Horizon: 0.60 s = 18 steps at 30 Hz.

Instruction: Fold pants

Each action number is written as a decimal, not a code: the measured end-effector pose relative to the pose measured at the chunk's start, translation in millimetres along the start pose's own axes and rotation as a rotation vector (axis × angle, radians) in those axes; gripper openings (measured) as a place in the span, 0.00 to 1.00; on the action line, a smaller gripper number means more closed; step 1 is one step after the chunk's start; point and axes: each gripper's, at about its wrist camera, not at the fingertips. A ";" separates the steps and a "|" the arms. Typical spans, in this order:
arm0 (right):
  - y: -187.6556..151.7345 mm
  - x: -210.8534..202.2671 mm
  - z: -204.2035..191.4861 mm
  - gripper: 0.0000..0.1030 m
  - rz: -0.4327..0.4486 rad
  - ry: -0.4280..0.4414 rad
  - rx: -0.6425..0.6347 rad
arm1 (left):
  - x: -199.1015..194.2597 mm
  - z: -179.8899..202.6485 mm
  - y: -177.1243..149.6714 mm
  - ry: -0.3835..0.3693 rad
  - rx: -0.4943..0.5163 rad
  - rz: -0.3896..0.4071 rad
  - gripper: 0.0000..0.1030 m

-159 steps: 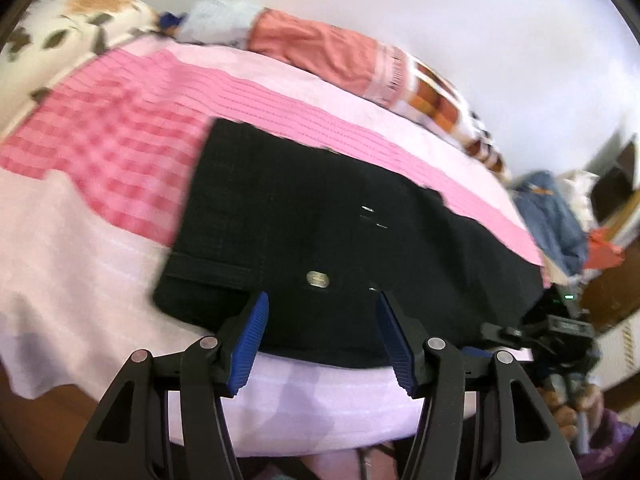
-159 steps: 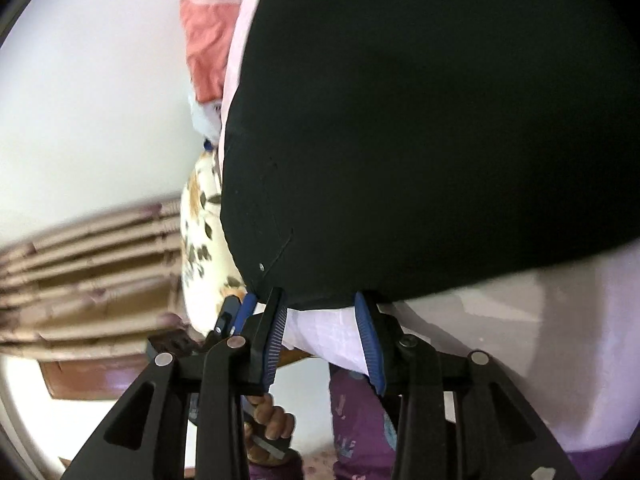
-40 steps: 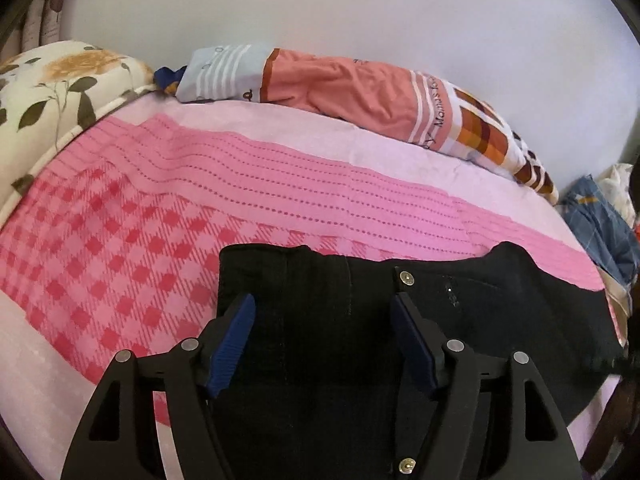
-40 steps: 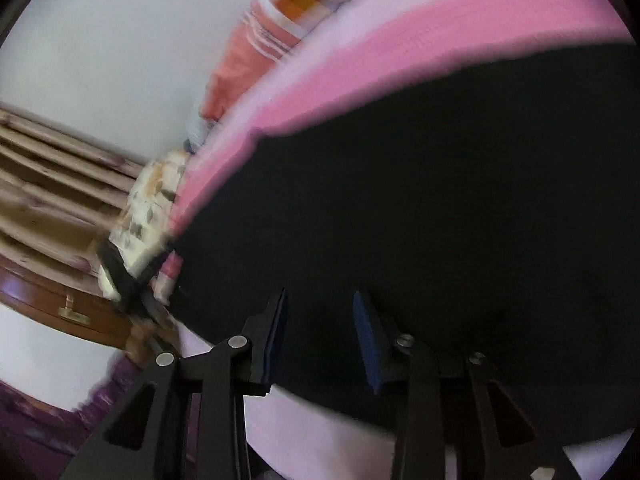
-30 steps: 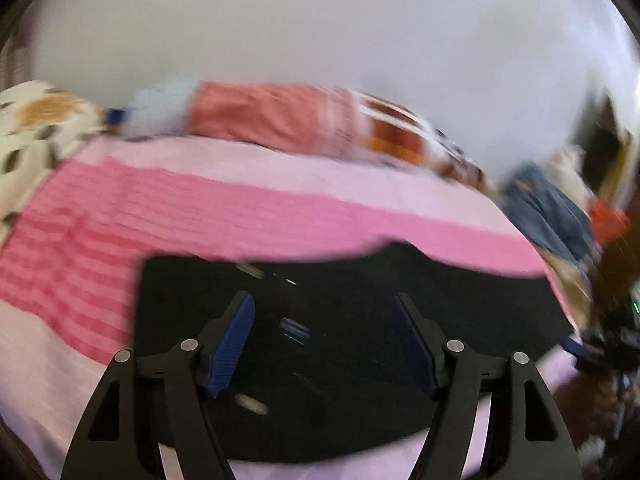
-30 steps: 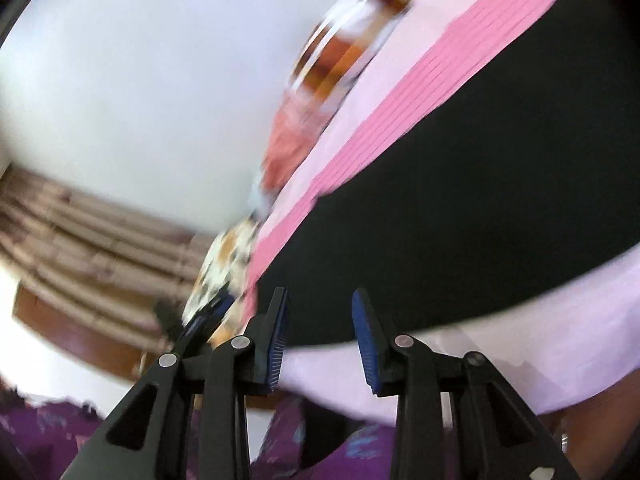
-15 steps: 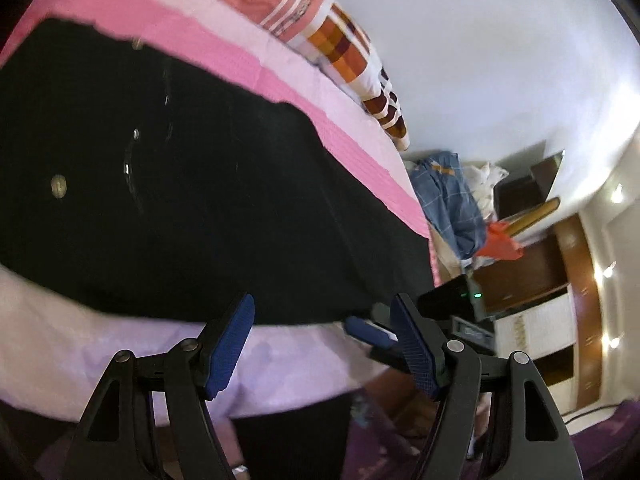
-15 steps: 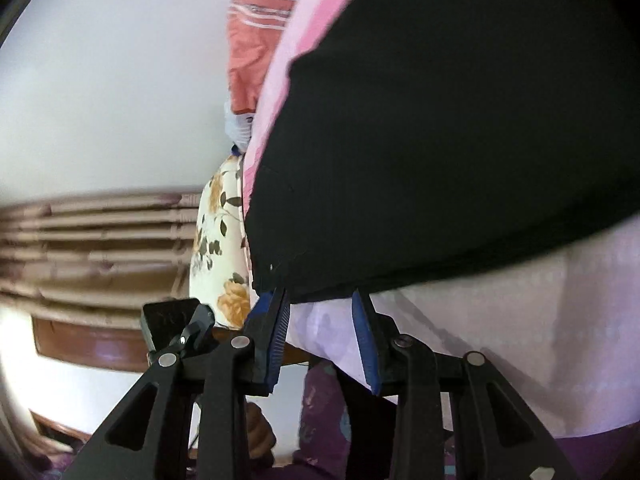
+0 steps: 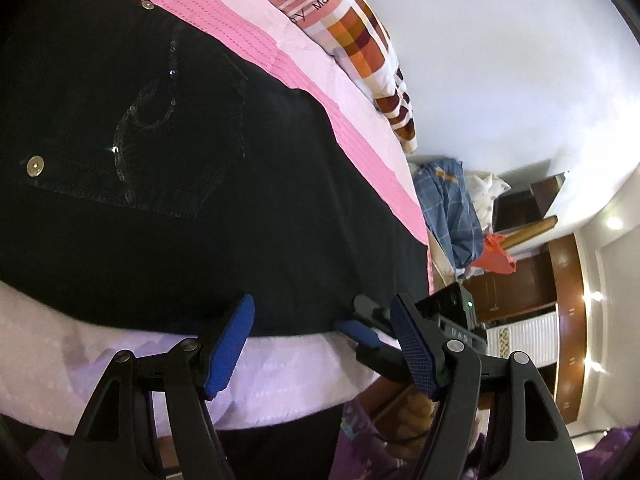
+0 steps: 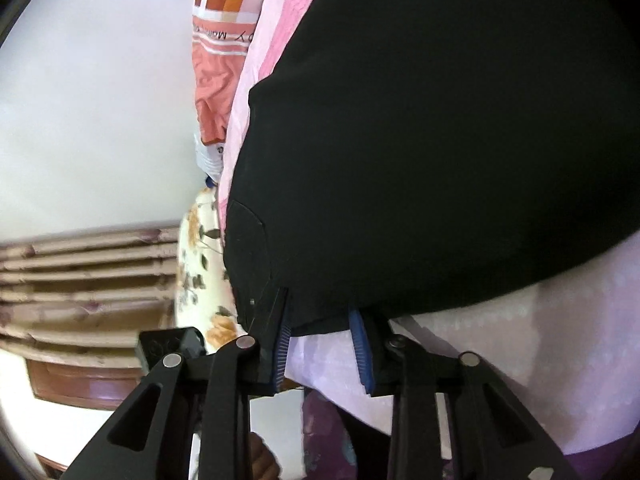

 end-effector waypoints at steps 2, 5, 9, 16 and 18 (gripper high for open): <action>-0.7 3.6 3.2 0.05 -0.010 -0.026 0.004 | 0.2 -4.0 1.4 0.007 -0.018 0.008 0.69; -1.9 3.0 6.5 0.04 -0.006 -0.012 0.012 | -4.5 -7.7 1.2 0.009 -0.041 0.028 0.69; -7.0 -4.9 5.5 0.04 -0.013 0.014 0.006 | -15.9 -3.9 1.8 0.017 -0.038 0.056 0.69; -9.3 -2.1 16.2 0.04 -0.037 0.004 0.029 | -13.9 -1.3 0.3 0.106 0.041 0.045 0.69; -6.8 -1.0 14.9 0.04 -0.031 0.024 0.023 | -11.9 -5.0 1.2 0.132 0.051 0.045 0.69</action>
Point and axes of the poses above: each gripper's, at about its wrist camera, not at the fingertips, and x roughly the way its jaws point, z to its right, y to its top, and after that the axes turned 11 degrees about -y, right-handed
